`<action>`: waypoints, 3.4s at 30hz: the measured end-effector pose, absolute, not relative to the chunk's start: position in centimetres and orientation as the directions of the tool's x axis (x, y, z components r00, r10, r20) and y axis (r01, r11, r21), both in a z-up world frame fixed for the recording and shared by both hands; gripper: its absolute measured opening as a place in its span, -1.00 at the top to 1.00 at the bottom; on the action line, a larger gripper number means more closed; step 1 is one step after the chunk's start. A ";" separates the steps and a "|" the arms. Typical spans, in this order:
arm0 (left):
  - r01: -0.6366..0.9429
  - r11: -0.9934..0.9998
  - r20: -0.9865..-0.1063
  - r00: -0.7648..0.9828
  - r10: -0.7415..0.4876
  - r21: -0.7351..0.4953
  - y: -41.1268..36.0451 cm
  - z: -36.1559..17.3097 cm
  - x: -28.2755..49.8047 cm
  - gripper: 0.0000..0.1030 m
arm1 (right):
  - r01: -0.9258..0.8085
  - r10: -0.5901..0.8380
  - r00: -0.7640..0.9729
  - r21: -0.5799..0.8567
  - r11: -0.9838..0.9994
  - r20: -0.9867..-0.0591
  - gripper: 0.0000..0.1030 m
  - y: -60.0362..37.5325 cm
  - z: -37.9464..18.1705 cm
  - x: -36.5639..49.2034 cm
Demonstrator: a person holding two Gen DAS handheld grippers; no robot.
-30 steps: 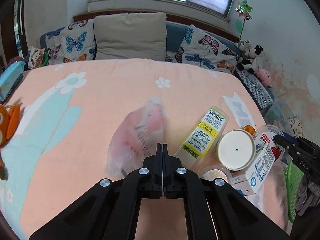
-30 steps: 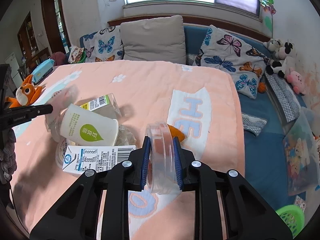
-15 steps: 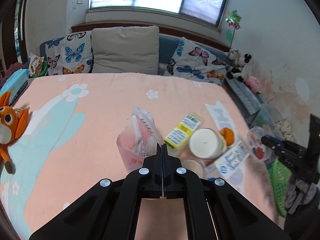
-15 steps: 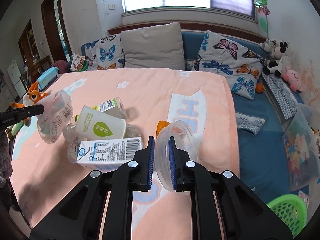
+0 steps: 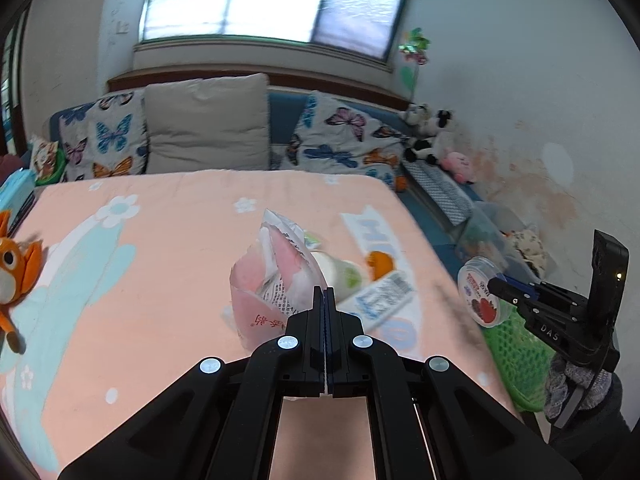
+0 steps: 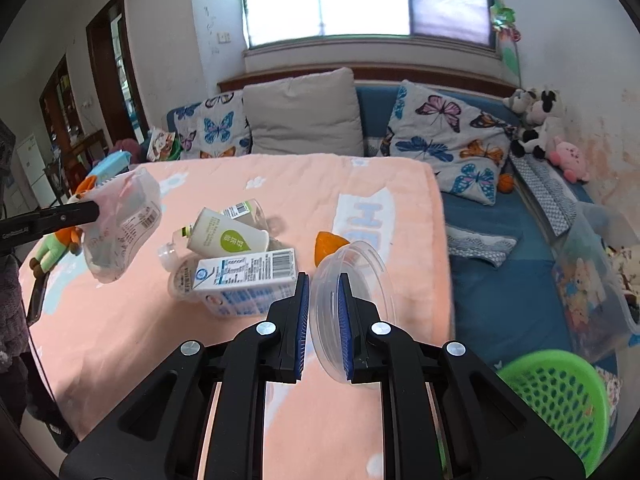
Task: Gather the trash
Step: 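Carry the clear bag and clear lid over the green basket with both tools, then open both tools to drop the bag and lid into the basket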
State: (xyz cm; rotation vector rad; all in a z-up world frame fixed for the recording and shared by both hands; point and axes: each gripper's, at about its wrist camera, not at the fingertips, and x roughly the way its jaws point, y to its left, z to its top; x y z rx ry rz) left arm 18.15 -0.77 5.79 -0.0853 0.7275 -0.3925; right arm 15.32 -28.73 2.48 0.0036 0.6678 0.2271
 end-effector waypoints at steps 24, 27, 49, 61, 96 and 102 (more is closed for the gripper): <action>0.680 0.700 -0.640 0.441 -0.630 -0.220 -22.5 5.9 11.9 0.99 | 0.132 -0.048 0.751 0.079 0.988 -0.658 0.70 -42.8 -0.1 1.8; 0.706 0.671 -0.649 0.404 -0.644 -0.226 -24.8 5.5 11.6 0.99 | 0.162 -0.066 0.746 0.084 0.983 -0.663 0.67 -44.1 -0.6 1.0; 0.767 0.591 -0.726 0.255 -0.639 -0.250 -34.5 0.6 10.2 0.99 | 0.252 -0.065 0.758 0.198 0.947 -0.649 -0.07 -48.8 -2.0 -2.2; 0.749 0.596 -0.749 0.212 -0.628 -0.288 -34.9 -1.1 11.0 0.98 | 0.274 -0.071 0.742 0.204 0.940 -0.667 -0.25 -49.4 -2.5 -2.2; 0.742 0.614 -0.739 0.250 -0.626 -0.268 -32.2 -0.6 10.8 0.65 | 0.298 -0.077 0.718 0.206 0.932 -0.692 -0.43 -49.7 -2.8 -2.9; 0.701 0.679 -0.748 0.327 -0.577 -0.217 -28.4 -0.5 12.1 0.35 | 0.243 -0.047 0.730 0.194 0.950 -0.682 -0.52 -47.5 -2.0 -1.6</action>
